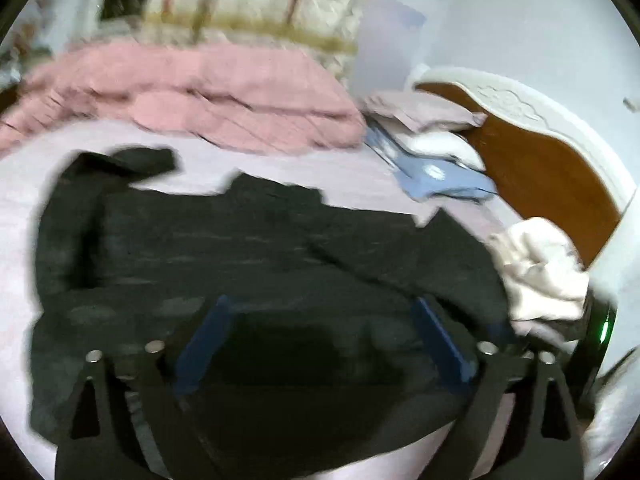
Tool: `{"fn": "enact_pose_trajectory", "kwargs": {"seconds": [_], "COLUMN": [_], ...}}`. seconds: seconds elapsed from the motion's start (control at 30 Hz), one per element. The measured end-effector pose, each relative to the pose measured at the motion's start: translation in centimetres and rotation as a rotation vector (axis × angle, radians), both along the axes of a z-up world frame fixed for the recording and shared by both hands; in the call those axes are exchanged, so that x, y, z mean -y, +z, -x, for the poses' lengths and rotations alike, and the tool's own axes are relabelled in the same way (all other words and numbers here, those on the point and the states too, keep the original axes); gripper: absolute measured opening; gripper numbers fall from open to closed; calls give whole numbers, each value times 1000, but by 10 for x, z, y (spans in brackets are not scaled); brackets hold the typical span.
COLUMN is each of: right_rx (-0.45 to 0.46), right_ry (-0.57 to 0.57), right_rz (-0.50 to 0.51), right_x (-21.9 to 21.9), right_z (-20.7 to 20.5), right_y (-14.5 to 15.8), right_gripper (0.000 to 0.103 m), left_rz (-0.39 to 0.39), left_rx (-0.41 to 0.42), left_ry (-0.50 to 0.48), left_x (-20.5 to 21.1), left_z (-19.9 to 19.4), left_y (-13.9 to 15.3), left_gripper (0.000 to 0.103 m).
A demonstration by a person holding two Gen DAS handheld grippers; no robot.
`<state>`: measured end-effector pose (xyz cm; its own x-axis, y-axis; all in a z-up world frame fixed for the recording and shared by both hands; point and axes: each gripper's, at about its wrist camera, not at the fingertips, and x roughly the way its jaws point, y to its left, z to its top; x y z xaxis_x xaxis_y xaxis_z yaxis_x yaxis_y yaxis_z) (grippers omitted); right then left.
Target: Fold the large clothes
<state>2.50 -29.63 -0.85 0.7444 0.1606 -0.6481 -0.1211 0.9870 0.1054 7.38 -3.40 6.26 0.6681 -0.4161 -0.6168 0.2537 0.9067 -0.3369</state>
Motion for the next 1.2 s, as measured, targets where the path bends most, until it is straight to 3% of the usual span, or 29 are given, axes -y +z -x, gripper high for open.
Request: {"fn": "enact_pose_trajectory", "kwargs": {"seconds": [0.03,0.07,0.17,0.27,0.33,0.37,0.43,0.5,0.53,0.57,0.6,0.63,0.67,0.7,0.73,0.77,0.83,0.9,1.0,1.1,1.2], "right_rx": [18,46,124,257,329,322,296,302,291,266,255,253,258,270,290,307,296,290,223,167,153], "right_ry": [-25,-56,-119,-228,-343,-378,-408,-442,-455,-448,-429,-403,-378,-339,-301,-271,-187,-152,-125,-178,-231], "right_rz": [-38,-84,-126,-172,-147,-106,-42,-26,-36,-68,-110,-157,-194,-230,-247,-241,-187,-148,-96,-81,-68], "right_x": [6,13,23,40,54,59,66,75,80,86,93,97,100,102,100,95,80,67,55,57,62], "right_z": [5,11,26,43,53,52,48,52,52,52,53,55,56,56,55,55,49,47,35,27,24], "right_y": [-2,-2,1,3,-2,-6,-10,-18,-23,-29,-32,-35,-36,-35,-34,-32,-30,-33,-42,-52,-54], "right_gripper": [53,56,57,66,69,70,70,69,70,70,70,69,69,69,56,45,3,3,3,3,3], "left_rz": [20,24,2,21,-36,-53,30,223,287,293,279,271,268,269,281,298,296,252,132,41,-43], "left_rx": [-36,-59,-173,-358,-402,-428,-530,-659,-708,-710,-695,-677,-661,-647,-638,-621,-532,-413,-162,46,177], "left_ry": [-22,-25,-75,-232,-150,-103,-126,-229,-226,-182,-141,-121,-111,-108,-120,-130,-110,-100,-58,52,208], "left_x": [8,15,44,66,66,64,61,58,54,50,47,46,45,44,43,41,32,20,-4,-39,-78], "left_z": [-21,-38,-102,-165,-190,-199,-213,-221,-222,-222,-221,-222,-221,-219,-218,-218,-212,-206,-183,-155,-132], "left_y": [2,4,-1,-29,-47,-56,-79,-104,-115,-119,-121,-121,-120,-118,-117,-114,-97,-72,-22,19,45], "left_gripper": [94,94,94,94,94,94,94,94,93,89,85,72,47,31,11,10,9,8,8,8,8]}}
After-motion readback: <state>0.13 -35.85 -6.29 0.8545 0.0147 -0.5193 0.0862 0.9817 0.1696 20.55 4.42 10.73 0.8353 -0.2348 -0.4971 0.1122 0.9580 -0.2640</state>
